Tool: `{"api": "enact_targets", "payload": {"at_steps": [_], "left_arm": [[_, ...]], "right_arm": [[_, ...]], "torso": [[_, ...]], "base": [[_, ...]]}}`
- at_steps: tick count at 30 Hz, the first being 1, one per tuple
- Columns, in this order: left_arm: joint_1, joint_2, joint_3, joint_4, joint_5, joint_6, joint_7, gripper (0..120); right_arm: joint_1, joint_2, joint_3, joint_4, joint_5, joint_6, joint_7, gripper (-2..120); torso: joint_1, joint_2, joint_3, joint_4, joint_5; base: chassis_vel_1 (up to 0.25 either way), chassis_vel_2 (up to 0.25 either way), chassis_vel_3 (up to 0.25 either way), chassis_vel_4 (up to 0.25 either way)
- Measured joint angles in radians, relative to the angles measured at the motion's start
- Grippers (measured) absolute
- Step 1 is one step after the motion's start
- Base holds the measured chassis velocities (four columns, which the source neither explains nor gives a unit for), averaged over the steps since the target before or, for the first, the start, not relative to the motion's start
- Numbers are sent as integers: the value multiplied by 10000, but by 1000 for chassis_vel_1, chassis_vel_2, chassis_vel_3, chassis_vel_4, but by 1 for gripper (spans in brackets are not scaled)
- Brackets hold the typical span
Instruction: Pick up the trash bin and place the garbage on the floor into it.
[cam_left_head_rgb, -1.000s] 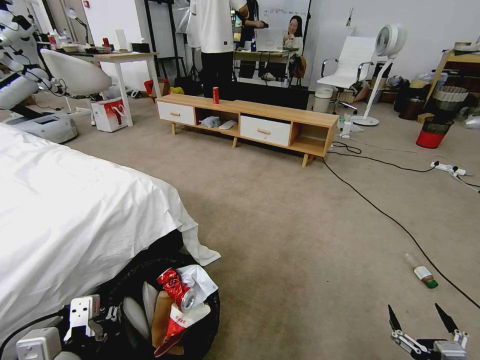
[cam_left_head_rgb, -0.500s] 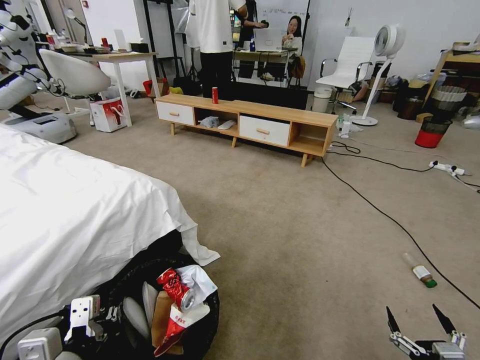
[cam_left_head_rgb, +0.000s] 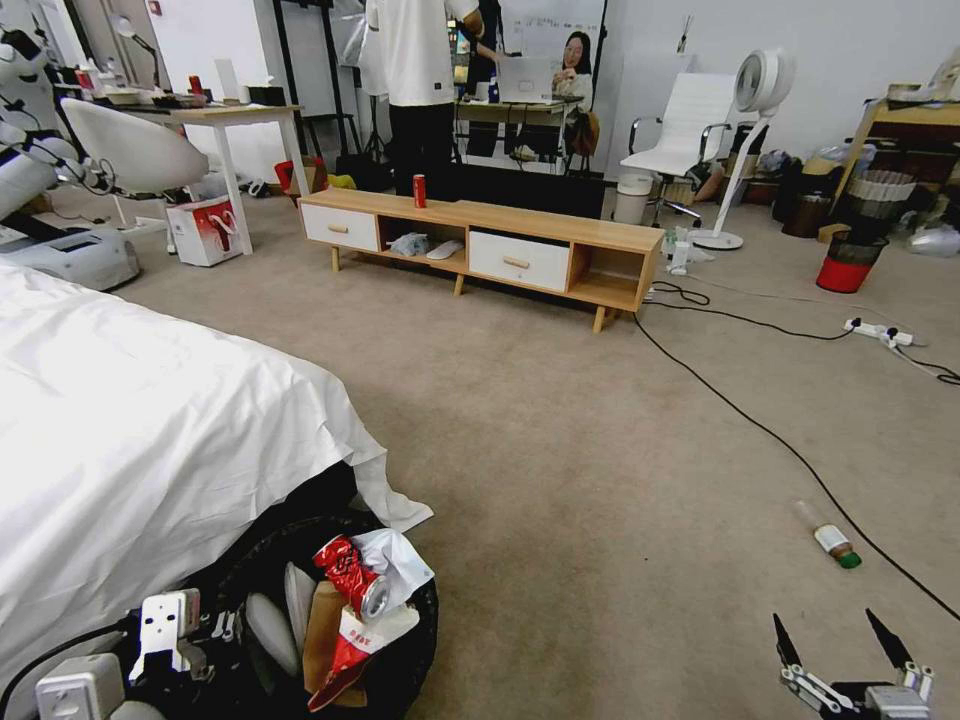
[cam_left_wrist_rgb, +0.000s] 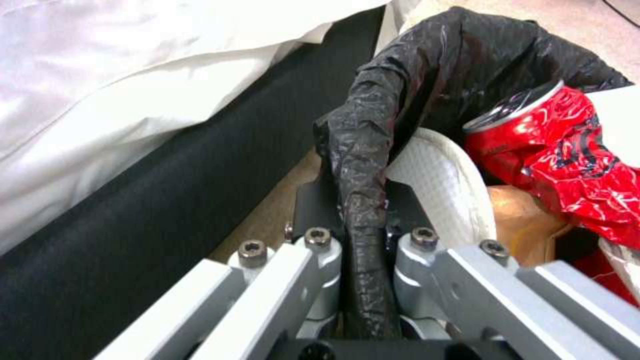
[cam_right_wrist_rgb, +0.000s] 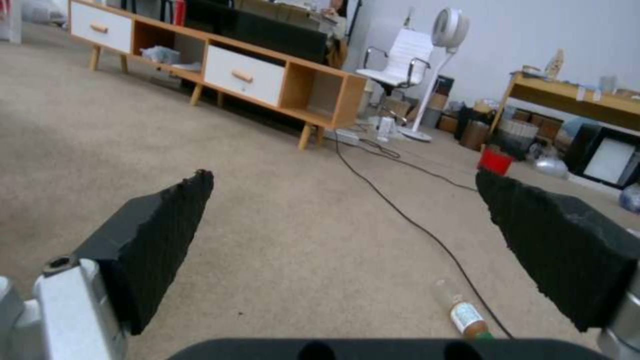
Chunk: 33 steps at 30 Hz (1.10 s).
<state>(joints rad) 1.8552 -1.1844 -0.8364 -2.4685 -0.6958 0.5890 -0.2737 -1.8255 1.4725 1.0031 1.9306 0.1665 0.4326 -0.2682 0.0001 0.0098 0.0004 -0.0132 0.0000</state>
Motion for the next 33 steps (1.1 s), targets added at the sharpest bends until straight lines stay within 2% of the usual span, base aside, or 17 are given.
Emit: {"api": "enact_targets", "payload": {"at_steps": [33], "left_arm": [[-40, 1, 12, -24, 6, -46, 4, 4]], "right_arm": [[-24, -2, 67, 46, 2, 81, -81, 100]], "torso": [[1, 0, 0, 0, 0]], "base": [[0, 0, 0, 0]]}}
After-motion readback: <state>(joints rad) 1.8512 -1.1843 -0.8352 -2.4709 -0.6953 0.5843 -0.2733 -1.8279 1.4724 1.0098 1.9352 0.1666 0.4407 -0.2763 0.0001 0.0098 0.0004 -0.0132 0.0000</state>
